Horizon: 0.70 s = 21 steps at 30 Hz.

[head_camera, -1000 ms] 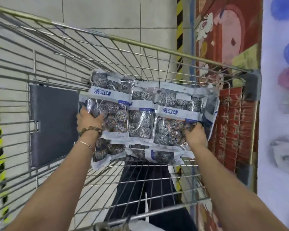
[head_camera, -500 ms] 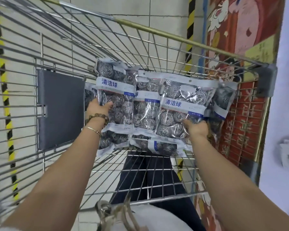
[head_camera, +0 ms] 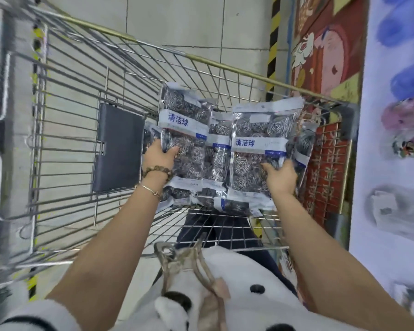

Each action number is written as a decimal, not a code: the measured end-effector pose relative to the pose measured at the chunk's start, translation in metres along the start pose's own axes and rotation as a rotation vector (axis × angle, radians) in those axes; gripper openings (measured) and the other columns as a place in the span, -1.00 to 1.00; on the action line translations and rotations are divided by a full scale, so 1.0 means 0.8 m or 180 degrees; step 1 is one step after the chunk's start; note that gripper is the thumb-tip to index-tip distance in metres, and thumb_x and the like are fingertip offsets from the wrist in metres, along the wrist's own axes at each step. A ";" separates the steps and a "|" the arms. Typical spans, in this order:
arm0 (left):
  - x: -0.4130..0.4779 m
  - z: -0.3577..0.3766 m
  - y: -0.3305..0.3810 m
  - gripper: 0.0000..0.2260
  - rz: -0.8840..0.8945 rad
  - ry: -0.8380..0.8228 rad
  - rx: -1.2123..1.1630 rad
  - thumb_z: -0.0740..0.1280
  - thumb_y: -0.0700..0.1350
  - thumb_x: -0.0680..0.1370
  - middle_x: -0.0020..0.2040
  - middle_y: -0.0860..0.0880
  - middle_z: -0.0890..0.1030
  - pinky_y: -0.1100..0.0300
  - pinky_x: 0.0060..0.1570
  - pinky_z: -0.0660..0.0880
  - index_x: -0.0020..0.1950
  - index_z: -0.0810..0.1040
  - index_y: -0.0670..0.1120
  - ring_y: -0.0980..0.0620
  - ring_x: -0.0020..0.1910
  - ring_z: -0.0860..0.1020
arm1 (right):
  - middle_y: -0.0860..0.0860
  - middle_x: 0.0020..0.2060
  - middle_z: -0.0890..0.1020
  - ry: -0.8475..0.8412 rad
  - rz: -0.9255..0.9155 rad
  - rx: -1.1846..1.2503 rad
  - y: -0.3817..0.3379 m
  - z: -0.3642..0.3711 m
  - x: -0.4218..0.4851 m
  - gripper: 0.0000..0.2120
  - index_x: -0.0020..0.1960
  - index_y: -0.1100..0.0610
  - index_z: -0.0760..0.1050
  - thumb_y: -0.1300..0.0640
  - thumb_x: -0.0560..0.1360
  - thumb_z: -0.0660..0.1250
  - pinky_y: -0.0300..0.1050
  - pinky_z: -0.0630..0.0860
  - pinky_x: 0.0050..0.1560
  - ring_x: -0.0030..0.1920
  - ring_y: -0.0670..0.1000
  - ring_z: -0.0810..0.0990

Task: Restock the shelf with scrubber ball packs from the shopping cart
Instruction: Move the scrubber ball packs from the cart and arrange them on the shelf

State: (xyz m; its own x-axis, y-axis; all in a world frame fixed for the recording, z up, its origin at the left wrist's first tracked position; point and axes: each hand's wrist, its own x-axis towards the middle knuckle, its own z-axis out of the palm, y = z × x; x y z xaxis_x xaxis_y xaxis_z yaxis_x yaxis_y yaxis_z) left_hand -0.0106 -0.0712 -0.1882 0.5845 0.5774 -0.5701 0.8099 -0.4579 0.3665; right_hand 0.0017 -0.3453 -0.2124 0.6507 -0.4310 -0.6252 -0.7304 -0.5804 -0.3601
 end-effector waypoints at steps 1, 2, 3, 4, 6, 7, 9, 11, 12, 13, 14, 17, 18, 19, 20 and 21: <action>-0.007 -0.006 0.001 -0.73 0.0046 0.0025 -0.0092 0.36 0.04 0.47 -0.14 -0.10 0.56 0.08 -0.10 0.46 -0.04 0.48 -0.15 -0.08 -0.16 0.51 | 0.21 0.03 0.55 0.0054 -0.0060 0.0043 0.000 -0.008 -0.005 -0.56 0.22 0.28 0.34 0.01 0.51 0.34 -0.05 0.35 -0.16 -0.01 0.20 0.54; -0.015 -0.012 0.003 -0.73 0.0103 0.0046 -0.0182 0.37 0.04 0.46 -0.12 -0.10 0.58 0.08 -0.10 0.47 -0.04 0.50 -0.15 -0.08 -0.15 0.53 | 0.20 -0.02 0.56 0.0101 -0.0090 0.0064 0.001 -0.016 -0.009 -0.56 0.20 0.28 0.35 -0.01 0.50 0.34 -0.05 0.36 -0.17 -0.02 0.20 0.55; -0.022 -0.018 0.004 -0.73 0.0147 0.0060 -0.0250 0.37 0.04 0.45 -0.12 -0.10 0.60 0.09 -0.11 0.47 -0.04 0.51 -0.15 -0.09 -0.14 0.54 | 0.20 -0.02 0.56 0.0151 -0.0122 0.0087 0.000 -0.024 -0.014 -0.55 0.18 0.27 0.37 -0.04 0.49 0.34 -0.03 0.40 -0.16 -0.03 0.20 0.55; -0.028 -0.024 0.007 -0.73 0.0187 0.0078 -0.0286 0.37 0.04 0.45 -0.12 -0.11 0.60 0.10 -0.13 0.46 -0.05 0.51 -0.15 -0.10 -0.15 0.55 | 0.19 -0.02 0.57 0.0183 -0.0172 0.0128 0.000 -0.031 -0.020 -0.55 0.15 0.27 0.39 -0.06 0.48 0.35 0.00 0.43 -0.13 -0.03 0.20 0.56; -0.043 -0.034 0.013 -0.71 0.0261 0.0103 -0.0354 0.36 0.05 0.45 -0.13 -0.12 0.60 0.07 -0.12 0.49 -0.05 0.51 -0.17 -0.11 -0.15 0.55 | 0.15 -0.05 0.59 0.0196 -0.0274 0.0243 0.002 -0.043 -0.032 -0.59 0.09 0.25 0.43 -0.07 0.47 0.36 0.00 0.47 -0.14 -0.11 0.16 0.56; -0.050 -0.038 0.017 -0.70 0.0312 0.0123 -0.0403 0.36 0.06 0.45 -0.14 -0.12 0.60 0.03 -0.11 0.51 -0.06 0.51 -0.17 -0.12 -0.15 0.56 | 0.12 -0.09 0.59 0.0175 -0.0331 0.0318 0.004 -0.048 -0.037 -0.62 0.05 0.23 0.44 -0.07 0.47 0.36 -0.01 0.48 -0.15 -0.15 0.14 0.56; -0.063 -0.047 0.027 -0.71 0.0403 0.0183 -0.0465 0.37 0.06 0.45 -0.14 -0.12 0.61 0.02 -0.09 0.51 -0.06 0.51 -0.17 -0.11 -0.15 0.56 | 0.05 -0.12 0.59 0.0169 -0.0480 0.0480 0.007 -0.057 -0.049 -0.67 0.04 0.18 0.44 -0.06 0.47 0.36 -0.02 0.50 -0.14 -0.17 0.11 0.55; -0.074 -0.053 0.033 -0.74 0.0468 0.0227 -0.0453 0.37 0.04 0.45 -0.14 -0.10 0.61 0.03 -0.09 0.50 -0.08 0.52 -0.15 -0.09 -0.15 0.56 | -0.01 -0.12 0.55 0.0194 -0.0599 0.0651 0.006 -0.067 -0.060 -0.69 0.08 0.17 0.44 -0.02 0.48 0.37 -0.09 0.43 -0.10 -0.13 0.05 0.53; -0.079 -0.055 0.035 -0.76 0.0483 0.0240 -0.0459 0.37 0.04 0.45 -0.15 -0.09 0.61 0.03 -0.08 0.51 -0.09 0.53 -0.14 -0.09 -0.15 0.56 | -0.01 -0.11 0.55 0.0202 -0.0636 0.0733 0.005 -0.072 -0.065 -0.69 0.09 0.18 0.45 0.00 0.48 0.37 -0.11 0.41 -0.10 -0.12 0.03 0.53; -0.084 -0.057 0.035 -0.76 0.0478 0.0248 -0.0501 0.37 0.04 0.45 -0.15 -0.09 0.62 0.02 -0.08 0.51 -0.10 0.53 -0.12 -0.09 -0.16 0.56 | 0.00 -0.11 0.56 0.0213 -0.0669 0.0830 0.005 -0.076 -0.068 -0.72 0.08 0.18 0.46 0.02 0.48 0.37 -0.11 0.41 -0.09 -0.11 0.03 0.53; -0.088 -0.059 0.034 -0.76 0.0477 0.0258 -0.0567 0.37 0.05 0.44 -0.16 -0.09 0.62 0.00 -0.07 0.52 -0.10 0.54 -0.12 -0.10 -0.16 0.57 | 0.00 -0.12 0.56 0.0225 -0.0687 0.0923 0.004 -0.082 -0.072 -0.75 0.05 0.16 0.46 0.03 0.49 0.37 -0.10 0.42 -0.09 -0.12 0.03 0.54; -0.101 -0.061 0.029 -0.77 0.0422 0.0299 -0.0803 0.37 0.04 0.44 -0.16 -0.11 0.61 -0.04 -0.06 0.53 -0.09 0.54 -0.13 -0.13 -0.15 0.57 | -0.02 -0.15 0.55 0.0282 -0.0741 0.1011 0.000 -0.097 -0.079 -0.80 0.02 0.14 0.46 0.05 0.49 0.36 -0.11 0.38 -0.10 -0.13 0.02 0.51; -0.104 -0.060 0.027 -0.76 0.0431 0.0321 -0.0886 0.37 0.03 0.43 -0.16 -0.13 0.61 -0.05 -0.06 0.53 -0.10 0.54 -0.13 -0.14 -0.15 0.57 | -0.02 -0.15 0.54 0.0294 -0.0758 0.1002 0.000 -0.101 -0.079 -0.79 0.03 0.14 0.46 0.05 0.49 0.36 -0.13 0.36 -0.11 -0.13 0.01 0.50; -0.108 -0.060 0.025 -0.77 0.0435 0.0335 -0.0955 0.37 0.03 0.43 -0.16 -0.14 0.61 -0.06 -0.06 0.54 -0.12 0.53 -0.13 -0.15 -0.15 0.57 | -0.03 -0.15 0.53 0.0308 -0.0779 0.1004 -0.001 -0.106 -0.081 -0.79 0.05 0.14 0.47 0.05 0.50 0.36 -0.14 0.34 -0.12 -0.14 0.00 0.49; -0.112 -0.060 0.026 -0.79 0.0459 0.0344 -0.0995 0.38 0.02 0.43 -0.17 -0.13 0.61 -0.05 -0.06 0.54 -0.14 0.53 -0.12 -0.13 -0.16 0.57 | -0.04 -0.16 0.53 0.0300 -0.0799 0.1027 -0.001 -0.110 -0.082 -0.79 0.05 0.13 0.46 0.05 0.50 0.36 -0.16 0.32 -0.14 -0.16 -0.01 0.49; -0.115 -0.061 0.026 -0.81 0.0482 0.0349 -0.1008 0.38 0.01 0.44 -0.18 -0.11 0.61 -0.03 -0.07 0.54 -0.15 0.53 -0.11 -0.12 -0.18 0.56 | -0.05 -0.17 0.52 0.0289 -0.0836 0.1068 -0.002 -0.113 -0.083 -0.81 0.04 0.12 0.46 0.06 0.50 0.36 -0.17 0.32 -0.18 -0.20 -0.04 0.48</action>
State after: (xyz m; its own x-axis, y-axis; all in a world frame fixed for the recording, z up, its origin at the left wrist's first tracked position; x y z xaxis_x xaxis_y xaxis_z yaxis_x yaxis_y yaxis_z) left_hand -0.0452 -0.1006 -0.0920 0.6868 0.5959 -0.4161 0.6790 -0.3218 0.6599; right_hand -0.0219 -0.3781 -0.1077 0.8281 -0.3663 -0.4243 -0.5549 -0.4282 -0.7133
